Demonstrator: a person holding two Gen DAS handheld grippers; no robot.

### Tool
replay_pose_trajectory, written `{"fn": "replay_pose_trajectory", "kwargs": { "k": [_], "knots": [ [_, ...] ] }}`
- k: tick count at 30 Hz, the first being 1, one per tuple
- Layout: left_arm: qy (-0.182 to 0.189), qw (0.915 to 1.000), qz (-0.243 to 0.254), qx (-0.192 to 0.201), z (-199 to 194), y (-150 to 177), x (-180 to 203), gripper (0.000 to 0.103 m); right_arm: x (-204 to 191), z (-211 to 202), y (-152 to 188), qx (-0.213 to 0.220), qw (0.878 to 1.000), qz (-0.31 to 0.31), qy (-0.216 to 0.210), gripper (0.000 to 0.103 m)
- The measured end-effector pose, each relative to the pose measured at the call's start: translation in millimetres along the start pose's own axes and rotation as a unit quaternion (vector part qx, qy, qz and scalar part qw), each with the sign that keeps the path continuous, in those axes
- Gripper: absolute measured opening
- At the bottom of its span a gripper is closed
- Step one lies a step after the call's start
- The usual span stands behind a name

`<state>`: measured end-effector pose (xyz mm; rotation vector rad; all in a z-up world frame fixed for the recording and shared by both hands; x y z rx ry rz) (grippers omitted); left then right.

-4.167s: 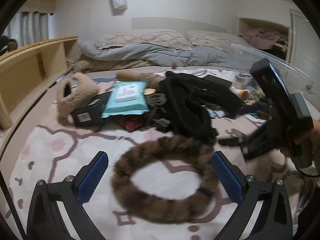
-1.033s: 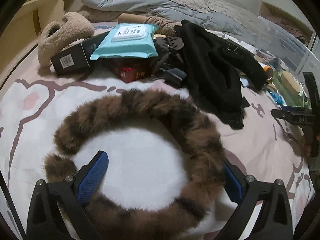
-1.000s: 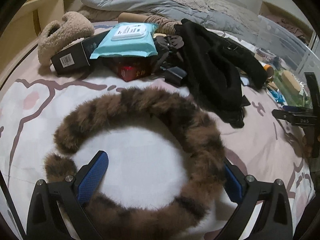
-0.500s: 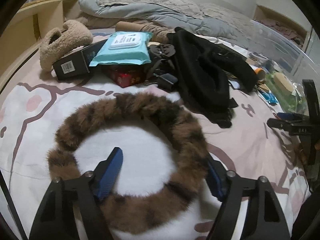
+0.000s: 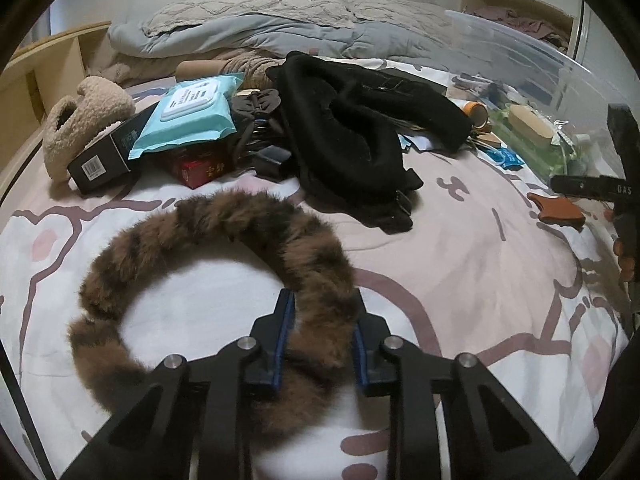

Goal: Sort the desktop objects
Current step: 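Grasp the brown leather strip with the right tool while the left tool holds the fur ring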

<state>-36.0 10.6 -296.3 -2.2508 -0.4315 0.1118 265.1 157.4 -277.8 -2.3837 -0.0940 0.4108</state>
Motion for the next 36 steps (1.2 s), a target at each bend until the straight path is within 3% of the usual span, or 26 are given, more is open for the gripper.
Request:
{"fn": "replay_pose_trajectory", "kwargs": {
  "k": [7, 13, 20, 24, 31, 34, 36],
  "knots": [
    [0.015, 0.9998, -0.009, 0.001, -5.0, 1.9, 0.8, 0.02, 17.4, 7.3, 13.7, -0.017, 0.999, 0.025, 0.01, 0.103],
    [0.012, 0.9999, -0.003, 0.003, -9.1, 4.0, -0.5, 0.02, -1.2, 7.8, 25.2, -0.043, 0.998, 0.034, -0.039, 0.103],
    [0.014, 0.9999, -0.003, 0.003, -9.9, 4.5, -1.3, 0.02, -31.4, 4.1, 32.1, -0.06, 0.996, -0.015, -0.072, 0.103],
    [0.013, 0.9999, -0.003, 0.001, -10.1, 5.8, -1.5, 0.02, -25.9, 4.0, 23.9, -0.046, 0.998, -0.018, -0.043, 0.103],
    [0.012, 0.9999, 0.004, -0.005, -6.8, 7.1, 2.0, 0.02, 3.1, 18.1, -0.7, -0.043, 0.997, 0.061, 0.001, 0.102],
    [0.011, 0.9999, 0.005, -0.009, -4.6, 6.1, 2.1, 0.02, 4.2, 26.2, -5.0, -0.05, 0.997, 0.063, 0.011, 0.076],
    [0.009, 0.9999, 0.003, -0.012, -2.6, 5.5, 1.0, 0.02, 4.7, 33.8, -3.3, -0.062, 0.996, 0.048, 0.032, 0.072]
  ]
}}
Point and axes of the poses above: each gripper's, at about its wrist camera, not at the fingertips, and z roughly the way its jaws point, x to its right, y to its underside, the point moved 10 cm from there along z, roughly the way its jaws point, and after that the axes turned 10 degrees about x, right-handed, at the moved point
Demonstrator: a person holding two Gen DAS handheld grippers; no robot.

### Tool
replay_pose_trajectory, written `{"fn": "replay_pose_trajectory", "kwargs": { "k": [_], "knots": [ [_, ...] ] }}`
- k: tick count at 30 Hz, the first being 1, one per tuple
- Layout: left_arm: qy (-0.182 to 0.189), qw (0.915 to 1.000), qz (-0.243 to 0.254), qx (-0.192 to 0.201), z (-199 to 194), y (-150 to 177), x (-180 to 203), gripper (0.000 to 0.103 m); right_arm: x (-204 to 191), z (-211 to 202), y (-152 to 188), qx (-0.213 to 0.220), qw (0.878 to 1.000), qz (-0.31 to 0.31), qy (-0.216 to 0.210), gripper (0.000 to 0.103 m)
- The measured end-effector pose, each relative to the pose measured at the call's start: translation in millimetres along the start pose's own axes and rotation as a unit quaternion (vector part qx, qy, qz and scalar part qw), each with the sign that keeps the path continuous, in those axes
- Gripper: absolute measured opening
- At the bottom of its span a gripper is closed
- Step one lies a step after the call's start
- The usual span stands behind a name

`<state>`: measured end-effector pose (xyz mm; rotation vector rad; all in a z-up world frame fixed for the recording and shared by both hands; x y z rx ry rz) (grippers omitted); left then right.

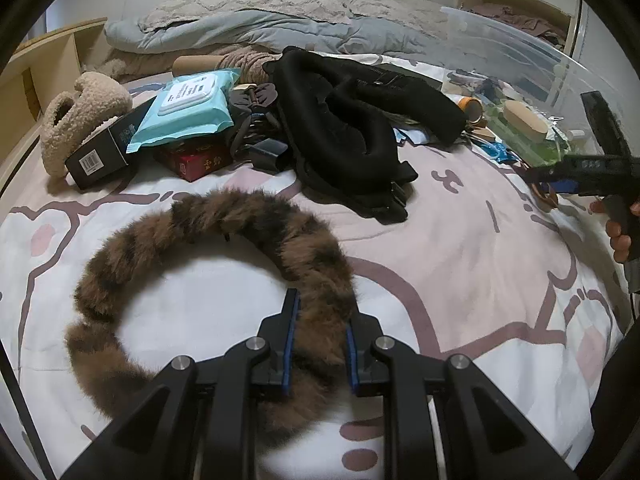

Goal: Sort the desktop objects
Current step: 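Grasp the brown leather strip with the right tool while the left tool holds the fur ring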

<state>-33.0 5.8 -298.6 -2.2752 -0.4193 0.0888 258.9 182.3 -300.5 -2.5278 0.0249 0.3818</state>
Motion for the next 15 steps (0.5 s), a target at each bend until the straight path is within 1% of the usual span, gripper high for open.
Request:
{"fn": "replay_pose_trajectory", "kwargs": {
  "k": [3, 5, 10, 13, 15],
  "knots": [
    [-0.003, 1.0, -0.008, -0.002, 1.8, -1.4, -2.8, 0.02, 1.4, 5.6, 0.7, 0.0, 1.0, -0.014, 0.02, 0.064],
    [-0.003, 0.9999, -0.014, -0.003, 2.2, -2.8, -4.6, 0.02, 5.9, 6.0, -0.8, 0.005, 0.999, -0.018, 0.031, 0.049],
    [-0.007, 0.9998, -0.016, -0.004, 3.5, -5.5, -5.6, 0.02, 6.0, 1.8, -2.5, 0.02, 0.999, -0.021, 0.026, 0.048],
    [-0.007, 0.9998, -0.015, -0.005, 4.3, -5.6, -5.7, 0.02, -5.8, 0.8, 1.8, 0.02, 0.999, -0.046, 0.017, 0.048],
    [-0.008, 0.9998, -0.015, -0.007, 5.5, -5.4, -5.7, 0.02, -19.0, 0.2, 7.0, 0.016, 0.997, -0.071, 0.003, 0.048]
  ]
}}
Point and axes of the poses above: each gripper's, at about its wrist camera, not at the fingertips, and z roughly the way its jaws point, x to its right, y to its underside, the point moved 10 cm from there along z, roughly the way its jaws point, and after that the axes turned 10 degrees about x, right-handed, at the moved point
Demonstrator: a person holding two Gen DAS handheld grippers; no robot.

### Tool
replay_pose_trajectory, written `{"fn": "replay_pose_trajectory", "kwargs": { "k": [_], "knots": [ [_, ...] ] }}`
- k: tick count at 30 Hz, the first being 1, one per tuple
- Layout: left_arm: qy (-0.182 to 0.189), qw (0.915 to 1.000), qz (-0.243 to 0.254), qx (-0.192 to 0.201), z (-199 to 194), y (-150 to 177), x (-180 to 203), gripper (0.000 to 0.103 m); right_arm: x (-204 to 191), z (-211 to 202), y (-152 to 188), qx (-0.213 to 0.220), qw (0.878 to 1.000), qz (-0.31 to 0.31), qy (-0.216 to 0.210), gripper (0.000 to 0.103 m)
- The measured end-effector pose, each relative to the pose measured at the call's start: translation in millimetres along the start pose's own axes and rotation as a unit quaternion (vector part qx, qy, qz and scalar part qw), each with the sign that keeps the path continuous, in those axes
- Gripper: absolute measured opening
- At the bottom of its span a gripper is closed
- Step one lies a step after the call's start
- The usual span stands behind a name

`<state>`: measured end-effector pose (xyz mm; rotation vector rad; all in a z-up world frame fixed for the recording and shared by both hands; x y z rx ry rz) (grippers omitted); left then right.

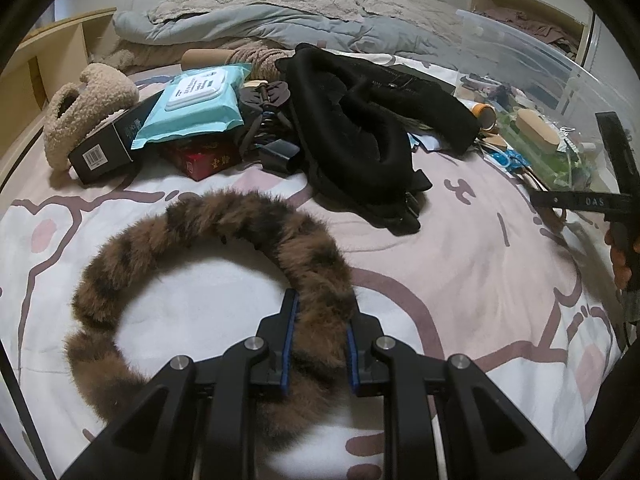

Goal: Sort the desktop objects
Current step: 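Grasp the brown leather strip with the right tool while the left tool holds the fur ring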

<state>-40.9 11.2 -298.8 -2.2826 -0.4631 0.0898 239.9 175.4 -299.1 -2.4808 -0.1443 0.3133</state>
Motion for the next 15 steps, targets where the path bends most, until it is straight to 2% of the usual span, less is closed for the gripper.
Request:
{"fn": "replay_pose_trajectory", "kwargs": {
  "k": [5, 8, 15],
  "knots": [
    [-0.003, 1.0, 0.002, -0.007, 3.5, 2.3, 0.1, 0.02, -33.7, -1.0, 11.6, -0.008, 0.997, -0.073, -0.022, 0.048],
    [-0.001, 1.0, -0.004, -0.006, 3.9, 2.1, -0.1, 0.02, -47.7, 1.0, 15.5, -0.011, 0.994, -0.106, -0.02, 0.048],
    [-0.001, 0.9998, -0.02, -0.009, 8.4, -3.0, -3.1, 0.021, -56.9, 2.1, 21.0, -0.003, 0.99, -0.144, -0.012, 0.048]
  ]
}}
Point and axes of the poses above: each gripper's, at about its wrist camera, not at the fingertips, and z roughly the way its jaws point, x to its right, y to its underside, the point moved 10 cm from there along z, roughly the way its jaws point, and after that the axes turned 10 degrees about x, right-handed, at the moved point
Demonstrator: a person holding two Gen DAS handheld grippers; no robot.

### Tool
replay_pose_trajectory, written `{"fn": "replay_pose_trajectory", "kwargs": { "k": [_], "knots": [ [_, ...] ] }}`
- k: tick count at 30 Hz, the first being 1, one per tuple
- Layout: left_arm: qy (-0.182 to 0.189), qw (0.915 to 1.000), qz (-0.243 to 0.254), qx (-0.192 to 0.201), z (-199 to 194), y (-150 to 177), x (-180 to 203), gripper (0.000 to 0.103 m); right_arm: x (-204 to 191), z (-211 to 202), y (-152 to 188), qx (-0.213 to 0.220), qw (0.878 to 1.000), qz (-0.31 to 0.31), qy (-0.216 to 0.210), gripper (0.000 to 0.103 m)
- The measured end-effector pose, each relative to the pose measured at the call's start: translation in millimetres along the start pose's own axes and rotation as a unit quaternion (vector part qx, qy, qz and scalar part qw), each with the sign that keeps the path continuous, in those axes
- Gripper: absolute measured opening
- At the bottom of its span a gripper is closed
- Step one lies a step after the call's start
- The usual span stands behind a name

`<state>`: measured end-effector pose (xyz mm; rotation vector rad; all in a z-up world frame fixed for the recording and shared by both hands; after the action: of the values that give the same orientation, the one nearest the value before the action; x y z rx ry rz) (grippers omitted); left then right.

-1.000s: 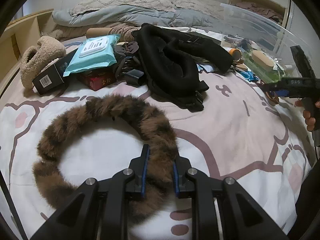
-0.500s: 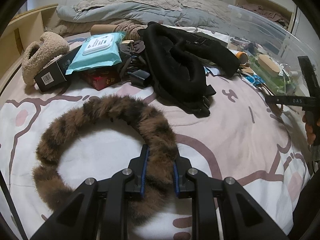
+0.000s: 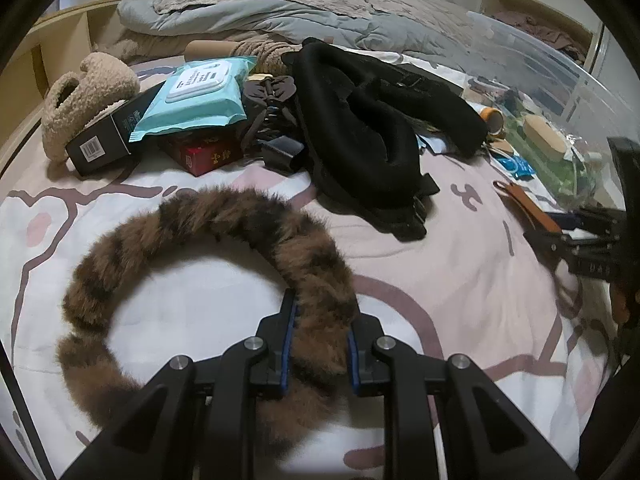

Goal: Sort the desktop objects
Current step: 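Grasp the brown leather strip with the right tool while the left tool holds the fur ring, then lift the fur ring with the left tool while the right tool lifts the leather strip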

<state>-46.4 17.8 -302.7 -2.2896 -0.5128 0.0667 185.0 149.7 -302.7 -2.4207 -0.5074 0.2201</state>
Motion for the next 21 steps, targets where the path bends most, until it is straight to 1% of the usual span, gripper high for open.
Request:
{"fn": "replay_pose_trajectory", "kwargs": {
  "k": [3, 8, 11, 14, 21],
  "knots": [
    [0.0, 1.0, -0.003, -0.002, 1.5, -1.0, 0.2, 0.021, 1.9, -1.3, 0.8, 0.003, 1.0, 0.005, -0.003, 0.048],
    [-0.006, 0.9999, 0.014, -0.004, 1.9, 1.4, 3.2, 0.02, 0.5, 0.1, 1.1, 0.005, 1.0, 0.01, -0.005, 0.048],
    [-0.011, 0.9995, 0.029, -0.001, 1.3, 1.5, 4.6, 0.017, 0.2, 0.0, -0.3, 0.008, 1.0, 0.012, -0.005, 0.048],
    [-0.016, 0.9993, 0.035, 0.003, -0.7, -0.2, 4.3, 0.016, 3.7, -5.4, -7.5, 0.026, 1.0, 0.013, 0.002, 0.048],
    [-0.028, 0.9986, 0.037, 0.025, -11.9, -17.6, -0.2, 0.014, 11.9, -28.0, -35.1, 0.071, 0.997, 0.038, -0.003, 0.048]
  ]
}}
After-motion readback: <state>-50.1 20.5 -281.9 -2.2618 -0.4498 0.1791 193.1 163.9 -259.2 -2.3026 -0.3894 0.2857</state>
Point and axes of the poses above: each gripper's, at about its wrist camera, not at the fingertips, and z roughly the way its jaws point, x to its right, y to its underside, the point moved 10 cm from there along z, roughly the way its jaws point, and after that the axes turned 10 degrees about x, right-handed, at the moved point
